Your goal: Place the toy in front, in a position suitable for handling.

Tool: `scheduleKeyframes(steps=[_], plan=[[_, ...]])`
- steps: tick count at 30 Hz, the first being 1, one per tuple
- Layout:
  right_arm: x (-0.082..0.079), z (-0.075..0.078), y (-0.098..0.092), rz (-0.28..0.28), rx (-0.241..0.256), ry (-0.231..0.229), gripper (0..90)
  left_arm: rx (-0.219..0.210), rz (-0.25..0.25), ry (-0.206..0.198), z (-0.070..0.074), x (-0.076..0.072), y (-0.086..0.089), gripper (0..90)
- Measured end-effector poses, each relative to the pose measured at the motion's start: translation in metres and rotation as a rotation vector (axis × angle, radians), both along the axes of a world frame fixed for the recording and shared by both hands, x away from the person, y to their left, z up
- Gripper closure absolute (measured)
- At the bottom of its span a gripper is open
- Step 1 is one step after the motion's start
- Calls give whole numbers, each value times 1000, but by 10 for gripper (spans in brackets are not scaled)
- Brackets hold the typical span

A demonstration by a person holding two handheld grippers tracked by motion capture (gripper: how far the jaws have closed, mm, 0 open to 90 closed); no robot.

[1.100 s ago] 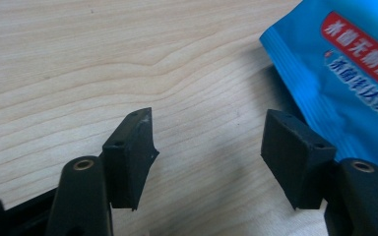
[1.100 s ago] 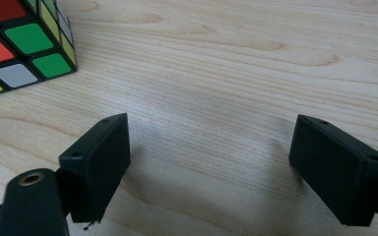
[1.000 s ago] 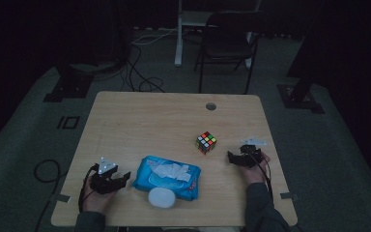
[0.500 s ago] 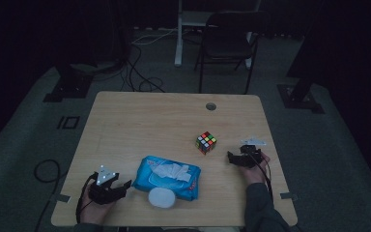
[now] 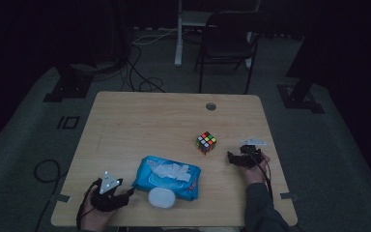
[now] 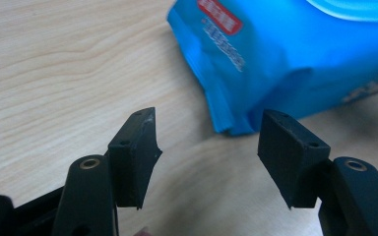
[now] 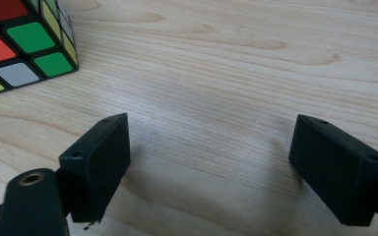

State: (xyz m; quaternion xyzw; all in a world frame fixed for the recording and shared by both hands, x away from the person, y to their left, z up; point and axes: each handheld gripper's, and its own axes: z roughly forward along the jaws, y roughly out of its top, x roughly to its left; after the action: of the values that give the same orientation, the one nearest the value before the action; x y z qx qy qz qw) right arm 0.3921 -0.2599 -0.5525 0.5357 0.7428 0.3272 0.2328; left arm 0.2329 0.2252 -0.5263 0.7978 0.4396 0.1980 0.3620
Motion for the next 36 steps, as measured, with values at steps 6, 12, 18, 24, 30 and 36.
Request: scheduleKeyframes(steps=[6, 12, 18, 24, 30, 36], plan=[[0, 0, 0, 0, 0, 0, 155, 55, -20, 32, -4, 4, -8, 490], [0, 0, 0, 0, 0, 0, 155, 59, -8, 39, -5, 11, -12, 630], [0, 0, 0, 0, 0, 0, 155, 102, -20, 23, -6, 16, -24, 720], [0, 0, 0, 0, 0, 0, 155, 95, -32, 20, -6, 17, -23, 828], [0, 0, 0, 0, 0, 0, 156, 90, -21, 22, -5, 18, -20, 852], [0, 0, 0, 0, 0, 0, 155, 83, 6, 26, -5, 20, -15, 864]])
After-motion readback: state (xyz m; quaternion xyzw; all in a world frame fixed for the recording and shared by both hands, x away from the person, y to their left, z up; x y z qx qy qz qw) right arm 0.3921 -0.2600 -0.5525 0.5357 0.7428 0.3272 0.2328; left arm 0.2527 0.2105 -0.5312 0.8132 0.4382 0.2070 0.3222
